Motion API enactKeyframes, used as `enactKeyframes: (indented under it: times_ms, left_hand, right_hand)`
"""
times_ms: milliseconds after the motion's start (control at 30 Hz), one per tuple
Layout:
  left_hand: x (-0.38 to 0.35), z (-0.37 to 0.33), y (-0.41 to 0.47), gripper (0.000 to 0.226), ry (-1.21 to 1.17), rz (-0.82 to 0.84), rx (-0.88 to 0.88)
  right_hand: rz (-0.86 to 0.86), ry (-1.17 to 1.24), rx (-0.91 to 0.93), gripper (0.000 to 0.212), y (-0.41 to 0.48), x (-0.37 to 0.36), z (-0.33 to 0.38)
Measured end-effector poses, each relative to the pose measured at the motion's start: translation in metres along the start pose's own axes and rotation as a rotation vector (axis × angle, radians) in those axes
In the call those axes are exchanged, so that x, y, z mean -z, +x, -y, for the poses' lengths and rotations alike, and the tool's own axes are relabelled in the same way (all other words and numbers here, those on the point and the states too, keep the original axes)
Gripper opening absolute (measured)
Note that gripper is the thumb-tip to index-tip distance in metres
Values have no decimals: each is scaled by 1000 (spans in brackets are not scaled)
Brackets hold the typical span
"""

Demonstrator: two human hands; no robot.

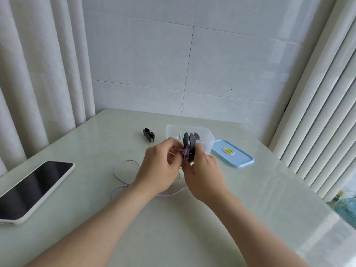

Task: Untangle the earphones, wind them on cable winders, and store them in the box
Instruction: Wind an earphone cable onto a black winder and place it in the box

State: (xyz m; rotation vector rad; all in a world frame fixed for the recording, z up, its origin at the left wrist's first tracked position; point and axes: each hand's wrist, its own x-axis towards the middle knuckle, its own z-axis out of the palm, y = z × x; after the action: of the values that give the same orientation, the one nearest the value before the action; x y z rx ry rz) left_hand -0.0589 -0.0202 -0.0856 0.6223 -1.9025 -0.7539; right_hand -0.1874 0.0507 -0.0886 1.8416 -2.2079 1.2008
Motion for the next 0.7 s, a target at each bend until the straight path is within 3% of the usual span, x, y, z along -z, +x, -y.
enactKeyframes:
  times_ms: [133,233,300,367,467,567,633,700]
  left_hand:
    - [-5,9,0,39,106,-65,-12]
    - [0,25,4,48,351,-122,-85]
    - [2,35,7,53,548,-63,-102]
    - [-1,40,9,57,649,35,-10]
    - [-8,46,10,61,611,139,105]
    - [-8,45,12,65,516,197,164]
    - [-6,45,12,69,496,232,171]
    - [-6,43,12,73,519,256,147]
  right_hand:
    - [-5,13,-53,4,1,0,0]
    - [-72,58,-103,8,3,1,-2]
    - [-118,126,-139,21,3,5,-4]
    - [-143,165,-160,24,3,10,-8]
    - [-145,118,-172,25,8,12,-16]
    - [-161,93,-166,41,16,12,-19]
    - [-199,118,-154,50,22,14,-16]
    - [-243,141,-117,45,31,18,-12]
